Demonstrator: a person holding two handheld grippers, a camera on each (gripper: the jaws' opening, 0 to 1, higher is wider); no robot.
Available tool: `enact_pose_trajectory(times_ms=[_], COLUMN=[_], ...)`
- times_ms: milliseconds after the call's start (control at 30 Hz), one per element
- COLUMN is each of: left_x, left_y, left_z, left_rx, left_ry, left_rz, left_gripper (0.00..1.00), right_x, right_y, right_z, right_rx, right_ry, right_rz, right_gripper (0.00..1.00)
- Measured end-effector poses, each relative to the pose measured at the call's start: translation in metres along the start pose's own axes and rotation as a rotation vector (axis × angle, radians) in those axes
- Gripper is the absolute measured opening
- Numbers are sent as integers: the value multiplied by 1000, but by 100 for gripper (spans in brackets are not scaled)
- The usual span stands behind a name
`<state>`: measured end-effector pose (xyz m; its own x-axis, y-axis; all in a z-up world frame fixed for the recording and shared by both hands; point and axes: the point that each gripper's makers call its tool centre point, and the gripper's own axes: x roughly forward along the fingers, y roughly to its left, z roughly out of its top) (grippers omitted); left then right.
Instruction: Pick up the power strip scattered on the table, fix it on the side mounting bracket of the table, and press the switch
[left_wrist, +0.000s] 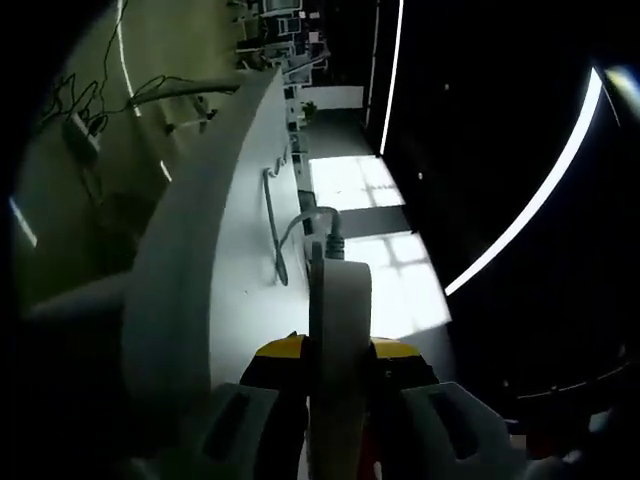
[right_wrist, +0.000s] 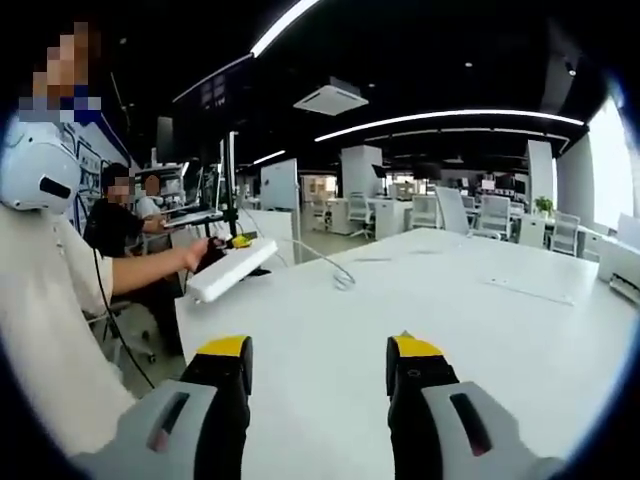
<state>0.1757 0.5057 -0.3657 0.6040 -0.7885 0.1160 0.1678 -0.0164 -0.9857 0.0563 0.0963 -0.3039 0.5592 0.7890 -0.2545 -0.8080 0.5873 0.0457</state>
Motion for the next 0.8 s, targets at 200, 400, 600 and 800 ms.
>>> enact_pose_trajectory(times_ms=[200,400,600,800], left_x=[1,5,14,18], left_y=[-4,-11,-24,-34], left_z=[-8,-23,-48,-61], left_rx=[29,1,-1,-6], left_ry=[-16,-19,6,37], left_rz=[-4,-16,-6,-4], left_gripper=[25,25,25,25], right_x=[2,5,9,12], right_y=[0,0,1,2], right_z=[-3,-5,-7,-8], right_rx=[14,19,21,26], right_ry=[3,10,17,21], right_rz=[-8,-9,-7,-7], right_gripper=[49,49,49,49])
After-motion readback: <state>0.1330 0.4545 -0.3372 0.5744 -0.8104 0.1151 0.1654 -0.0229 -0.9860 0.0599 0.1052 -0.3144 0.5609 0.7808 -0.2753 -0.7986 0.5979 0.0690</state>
